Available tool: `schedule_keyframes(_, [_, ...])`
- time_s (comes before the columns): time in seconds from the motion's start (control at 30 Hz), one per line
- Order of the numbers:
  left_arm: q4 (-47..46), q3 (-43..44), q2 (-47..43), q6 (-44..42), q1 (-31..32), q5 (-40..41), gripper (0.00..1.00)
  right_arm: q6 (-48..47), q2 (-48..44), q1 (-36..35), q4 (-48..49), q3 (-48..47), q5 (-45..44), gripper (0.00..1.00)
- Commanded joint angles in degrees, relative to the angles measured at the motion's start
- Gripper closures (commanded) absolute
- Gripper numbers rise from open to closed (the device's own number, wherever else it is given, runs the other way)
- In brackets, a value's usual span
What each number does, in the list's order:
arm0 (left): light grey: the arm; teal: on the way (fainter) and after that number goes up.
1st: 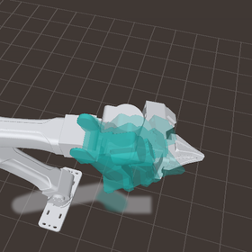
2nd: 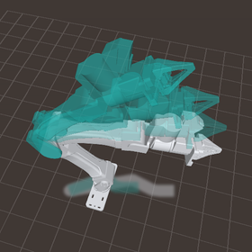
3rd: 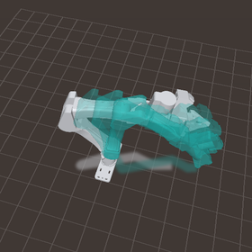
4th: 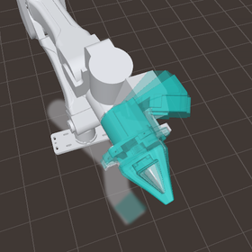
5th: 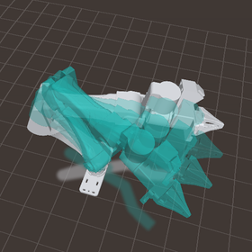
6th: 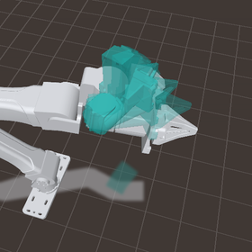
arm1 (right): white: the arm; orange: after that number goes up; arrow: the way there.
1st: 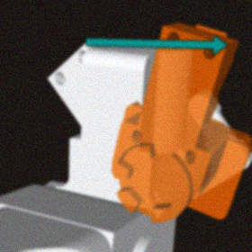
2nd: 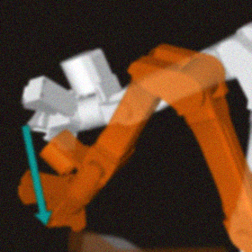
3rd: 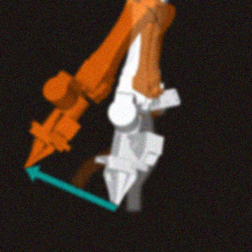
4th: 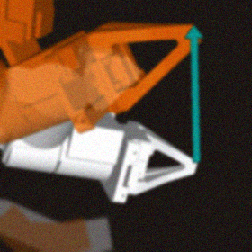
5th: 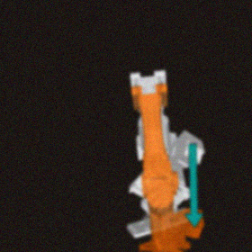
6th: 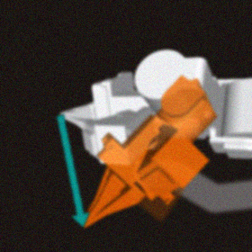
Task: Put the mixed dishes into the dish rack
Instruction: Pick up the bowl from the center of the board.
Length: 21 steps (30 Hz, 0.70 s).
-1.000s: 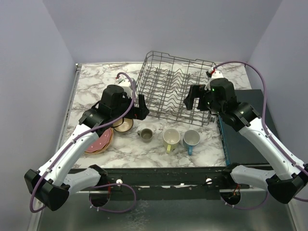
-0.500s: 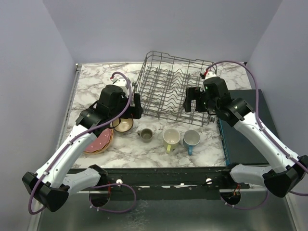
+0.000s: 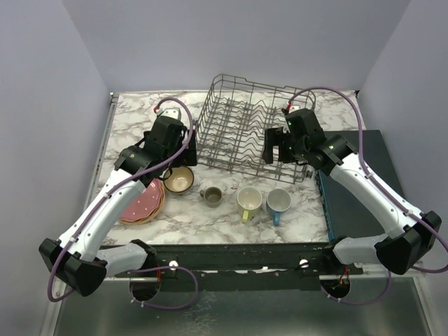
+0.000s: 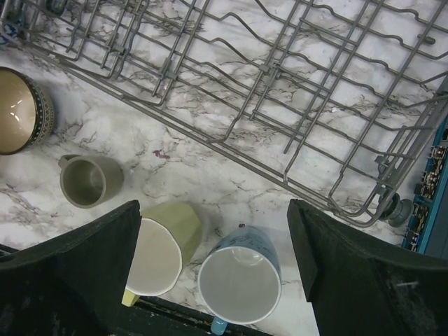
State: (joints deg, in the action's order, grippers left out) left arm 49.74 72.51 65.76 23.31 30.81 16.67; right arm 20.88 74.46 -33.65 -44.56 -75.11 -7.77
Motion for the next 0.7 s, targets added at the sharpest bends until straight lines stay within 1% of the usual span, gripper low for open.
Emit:
schedule_keyframes(0.0, [3.44,1.58,1.16,0.11,-2.85,4.34,0.02,-1.16,1.88,-0.01,-2.63,-3.03,2.76,0.1])
schedule_keyframes(0.13, [3.35,1.18,1.39,-0.75,-8.31,0.06,0.04,-1.24,3.49,-0.1,-4.18,-4.55,3.17,0.15])
schedule_keyframes(0.27, [3.57,-0.4,1.82,-1.36,-13.79,-5.89,0.07,-1.03,3.76,-0.52,-4.0,-4.78,4.64,0.17])
schedule_keyframes(0.5, [4.05,-4.31,3.38,0.37,-15.47,-9.6,0.13,-0.44,5.33,-1.9,-4.08,-4.79,5.28,0.21])
schedule_keyframes(0.67, [3.97,-6.17,5.27,0.78,-15.54,-10.15,0.18,-0.34,5.7,-2.34,-3.75,-4.63,5.59,0.23])
